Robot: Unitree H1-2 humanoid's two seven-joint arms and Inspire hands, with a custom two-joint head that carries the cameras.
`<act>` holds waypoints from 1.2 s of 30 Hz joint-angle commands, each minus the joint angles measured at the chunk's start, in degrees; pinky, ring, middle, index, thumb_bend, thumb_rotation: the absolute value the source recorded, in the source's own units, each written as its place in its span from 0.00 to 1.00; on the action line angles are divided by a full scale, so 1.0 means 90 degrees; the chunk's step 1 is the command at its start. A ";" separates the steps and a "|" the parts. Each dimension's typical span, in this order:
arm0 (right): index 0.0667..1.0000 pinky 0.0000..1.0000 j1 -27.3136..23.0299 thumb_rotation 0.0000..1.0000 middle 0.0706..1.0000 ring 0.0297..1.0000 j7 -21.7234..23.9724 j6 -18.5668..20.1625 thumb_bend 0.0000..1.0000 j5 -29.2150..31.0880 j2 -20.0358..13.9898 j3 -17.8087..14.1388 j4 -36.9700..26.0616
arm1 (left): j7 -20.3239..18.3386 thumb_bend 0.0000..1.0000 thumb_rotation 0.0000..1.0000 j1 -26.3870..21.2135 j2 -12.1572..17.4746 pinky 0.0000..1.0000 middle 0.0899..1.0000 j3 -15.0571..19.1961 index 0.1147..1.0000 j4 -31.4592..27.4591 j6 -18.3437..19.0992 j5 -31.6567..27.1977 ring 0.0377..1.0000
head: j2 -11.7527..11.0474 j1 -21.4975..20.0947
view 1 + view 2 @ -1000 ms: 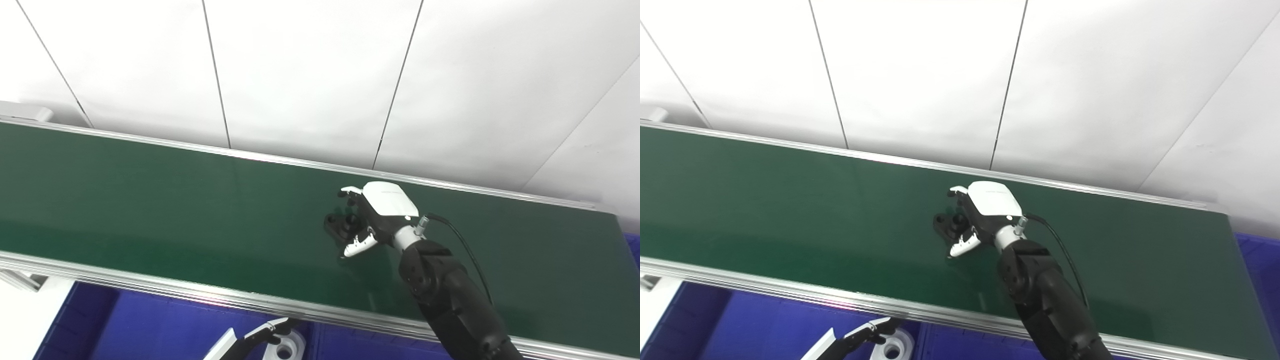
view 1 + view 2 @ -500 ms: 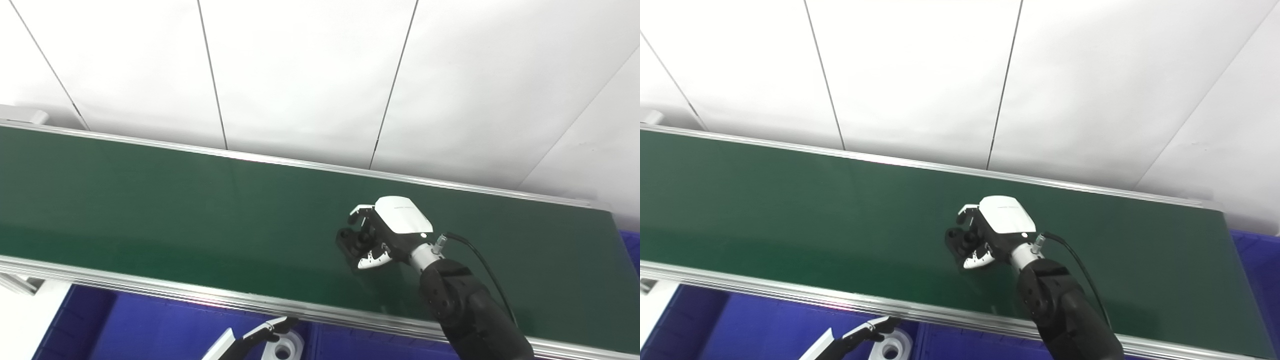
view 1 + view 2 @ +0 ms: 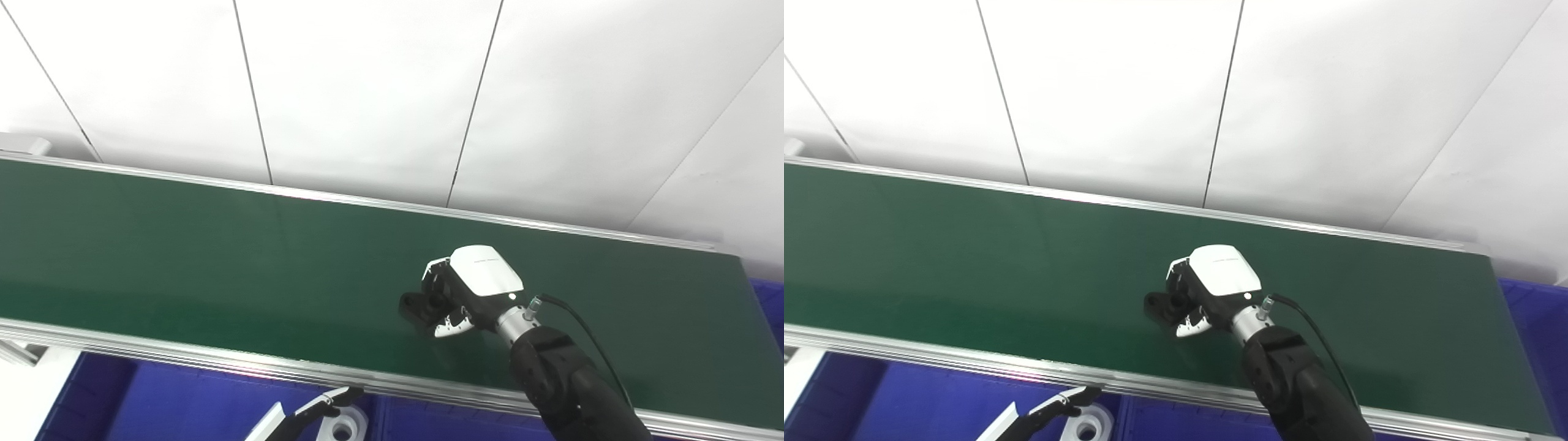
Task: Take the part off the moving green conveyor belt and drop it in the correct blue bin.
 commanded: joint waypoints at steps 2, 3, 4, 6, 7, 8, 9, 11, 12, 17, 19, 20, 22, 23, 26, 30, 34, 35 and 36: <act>0.51 0.29 0.0206 0.00 0.47 0.38 0.0012 -0.0362 0.49 0.0035 -0.0007 0.0091 0.0013 | 0.0130 0.82 0.37 0.0029 0.0083 0.82 0.89 0.0026 0.86 -0.0157 -0.0225 -0.0042 0.86 | 0.0017 0.0002; 0.52 0.29 0.0229 0.00 0.46 0.37 -0.0037 -0.0390 0.49 0.0057 -0.0006 0.0064 -0.0020 | 0.0118 0.82 0.38 0.0032 0.0084 0.82 0.89 0.0031 0.86 -0.0157 -0.0225 -0.0049 0.86 | 0.0016 0.0001; 0.52 0.30 0.0266 0.00 0.45 0.37 -0.0052 -0.0388 0.49 0.0086 -0.0005 0.0024 -0.0124 | 0.0109 0.82 0.38 0.0037 0.0085 0.82 0.89 0.0036 0.86 -0.0159 -0.0225 -0.0061 0.86 | 0.0029 -0.0005; 0.52 0.25 0.0325 0.00 0.42 0.33 -0.0066 -0.0379 0.50 0.0137 0.0006 -0.0046 -0.0284 | 0.0094 0.82 0.38 0.0044 0.0087 0.82 0.89 0.0041 0.87 -0.0165 -0.0225 -0.0079 0.86 | 0.0047 -0.0013; 0.52 0.25 0.0374 0.00 0.42 0.32 -0.0092 -0.0372 0.50 0.0189 0.0020 -0.0106 -0.0413 | 0.0079 0.82 0.38 0.0047 0.0088 0.82 0.89 0.0044 0.87 -0.0169 -0.0225 -0.0094 0.86 | 0.0053 -0.0011; 0.52 0.26 0.0431 0.00 0.42 0.32 -0.0084 -0.0338 0.51 0.0245 0.0031 -0.0173 -0.0586 | 0.0100 0.82 0.38 0.0047 0.0091 0.82 0.89 0.0037 0.87 -0.0164 -0.0225 -0.0081 0.86 | 0.0055 -0.0014; 0.52 0.27 0.0486 0.00 0.43 0.33 -0.0070 -0.0317 0.51 0.0275 0.0030 -0.0230 -0.0772 | 0.0119 0.82 0.38 0.0049 0.0092 0.82 0.89 0.0032 0.87 -0.0159 -0.0225 -0.0071 0.86 | 0.0055 -0.0020; 0.52 0.29 0.0611 0.00 0.44 0.33 -0.0089 -0.0327 0.51 0.0302 0.0022 -0.0351 -0.1157 | 0.0137 0.82 0.38 0.0052 0.0102 0.81 0.89 0.0025 0.87 -0.0160 -0.0225 -0.0060 0.86 | 0.0085 -0.0038; 0.51 0.29 0.0676 0.00 0.44 0.33 -0.0042 -0.0295 0.51 0.0332 0.0025 -0.0422 -0.1353 | 0.0132 0.82 0.38 0.0053 0.0110 0.81 0.89 0.0026 0.87 -0.0161 -0.0225 -0.0058 0.86 | 0.0085 -0.0038; 0.51 0.24 0.0990 0.00 0.41 0.32 0.0312 -0.0061 0.51 0.0422 0.0091 -0.0774 -0.2328 | 0.0146 0.82 0.40 0.0067 0.0163 0.80 0.89 0.0030 0.88 -0.0179 -0.0225 -0.0053 0.86 | 0.0150 -0.0075; 0.48 0.23 0.1123 0.00 0.44 0.34 0.0417 -0.0040 0.51 0.0484 0.0128 -0.0922 -0.2674 | 0.0166 0.82 0.40 0.0068 0.0186 0.80 0.89 0.0024 0.88 -0.0178 -0.0225 -0.0048 0.86 | 0.0181 -0.0083; 0.46 0.21 0.1165 0.00 0.46 0.36 0.0451 -0.0052 0.51 0.0490 0.0153 -0.0976 -0.2761 | 0.0174 0.82 0.41 0.0068 0.0194 0.80 0.89 0.0020 0.88 -0.0179 -0.0225 -0.0047 0.86 | 0.0181 -0.0083; 0.48 0.21 0.1313 0.00 0.45 0.34 0.0593 -0.0015 0.51 0.0540 0.0179 -0.1113 -0.3129 | 0.0147 0.81 0.40 0.0090 0.0211 0.79 0.89 0.0036 0.88 -0.0206 -0.0225 -0.0084 0.85 | 0.0228 -0.0113; 0.46 0.21 0.1382 0.00 0.46 0.35 0.0663 0.0003 0.51 0.0534 0.0196 -0.1173 -0.3289 | 0.0128 0.81 0.40 0.0102 0.0216 0.79 0.89 0.0047 0.88 -0.0219 -0.0225 -0.0110 0.85 | 0.0241 -0.0122; 0.45 0.20 0.1685 0.00 0.47 0.37 0.0736 0.0033 0.52 0.0527 0.0322 -0.1359 -0.3643 | 0.0086 0.81 0.41 0.0155 0.0240 0.79 0.90 0.0086 0.88 -0.0272 -0.0225 -0.0140 0.86 | 0.0300 -0.0149; 0.51 0.22 0.2239 0.00 0.42 0.31 0.0828 0.0028 0.50 0.0437 0.0458 -0.1537 -0.4099 | -0.0047 0.80 0.41 0.0225 0.0285 0.80 0.91 0.0138 0.89 -0.0371 -0.0225 -0.0261 0.87 | 0.0410 -0.0214; 0.52 0.21 0.2929 0.00 0.42 0.30 0.0880 0.0016 0.50 0.0321 0.0521 -0.1625 -0.4494 | -0.0114 0.79 0.41 0.0271 0.0305 0.79 0.90 0.0195 0.89 -0.0453 -0.0225 -0.0261 0.87 | 0.0539 -0.0307; 0.52 0.22 0.3161 0.00 0.42 0.31 0.0875 0.0009 0.50 0.0332 0.0538 -0.1647 -0.4602 | -0.0141 0.79 0.41 0.0281 0.0314 0.80 0.90 0.0210 0.89 -0.0477 -0.0225 -0.0270 0.87 | 0.0569 -0.0331; 0.52 0.22 0.3366 0.00 0.42 0.31 0.0887 0.0008 0.50 0.0345 0.0555 -0.1668 -0.4691 | -0.0174 0.79 0.41 0.0293 0.0322 0.80 0.90 0.0228 0.89 -0.0504 -0.0225 -0.0292 0.87 | 0.0605 -0.0348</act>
